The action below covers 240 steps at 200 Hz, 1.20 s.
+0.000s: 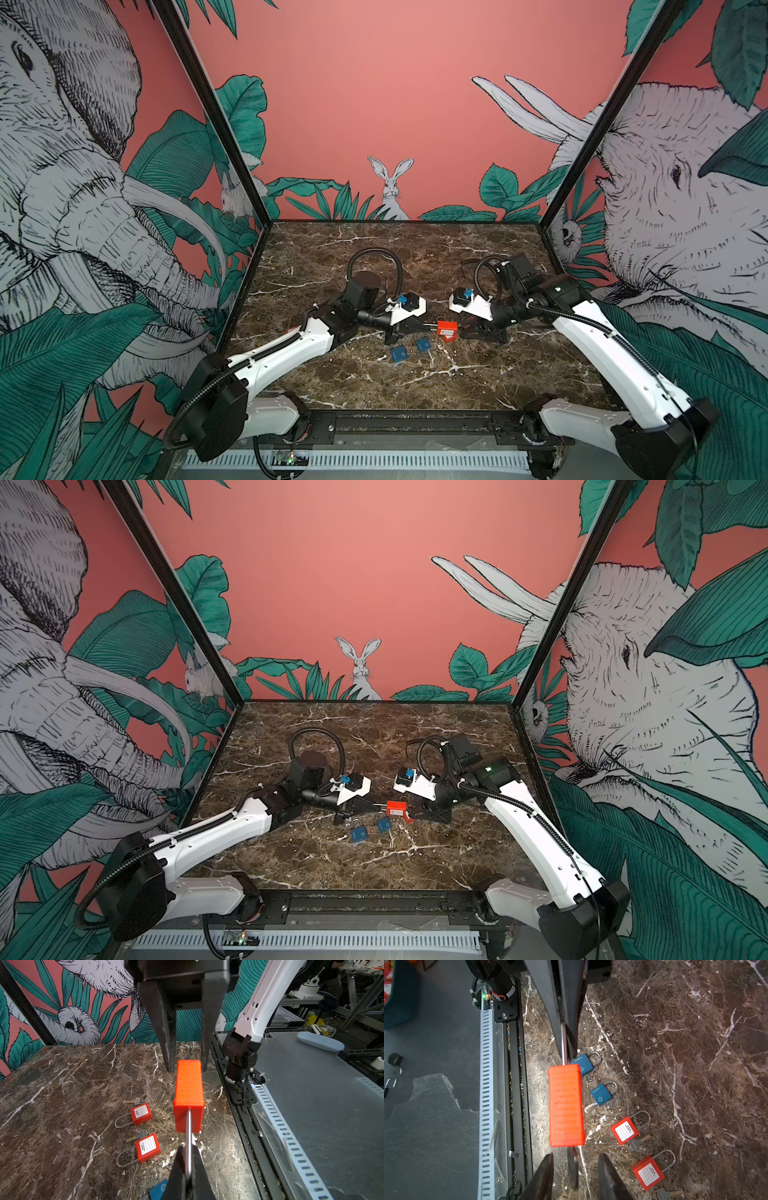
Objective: Lock with the key
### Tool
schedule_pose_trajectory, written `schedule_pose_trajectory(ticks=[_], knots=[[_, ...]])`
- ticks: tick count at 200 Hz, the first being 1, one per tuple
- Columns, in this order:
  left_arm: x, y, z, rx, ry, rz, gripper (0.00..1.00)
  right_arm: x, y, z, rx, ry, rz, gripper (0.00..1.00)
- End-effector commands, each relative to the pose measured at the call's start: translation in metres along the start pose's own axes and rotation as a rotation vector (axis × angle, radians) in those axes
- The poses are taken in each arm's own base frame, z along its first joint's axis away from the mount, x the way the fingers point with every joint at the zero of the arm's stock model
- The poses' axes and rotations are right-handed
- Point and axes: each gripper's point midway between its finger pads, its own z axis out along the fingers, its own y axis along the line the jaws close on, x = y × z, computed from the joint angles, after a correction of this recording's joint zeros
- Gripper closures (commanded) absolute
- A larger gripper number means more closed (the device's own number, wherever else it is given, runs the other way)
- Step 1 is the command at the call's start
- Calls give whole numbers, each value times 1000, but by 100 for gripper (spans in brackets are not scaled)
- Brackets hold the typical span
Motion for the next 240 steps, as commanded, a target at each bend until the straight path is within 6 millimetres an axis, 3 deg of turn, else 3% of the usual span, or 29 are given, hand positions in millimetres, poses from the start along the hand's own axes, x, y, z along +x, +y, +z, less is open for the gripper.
schedule_pose_trajectory(ticks=[1,112,184,234,240], knots=[[-23,-2,-1,20,-50,59,100,-2,7,2,-44,-16,-19,72],[-17,-5,3,74,-11,11,100,10,8,3,-1,-1,-135,100],[-15,-8,2,109,6,-10,100,11,10,2,27,-19,-179,100],[-16,-3,-16,104,11,-15,100,27,11,6,63,6,-173,100],[-14,4,-23,81,10,-25,100,28,10,7,67,1,-168,100]])
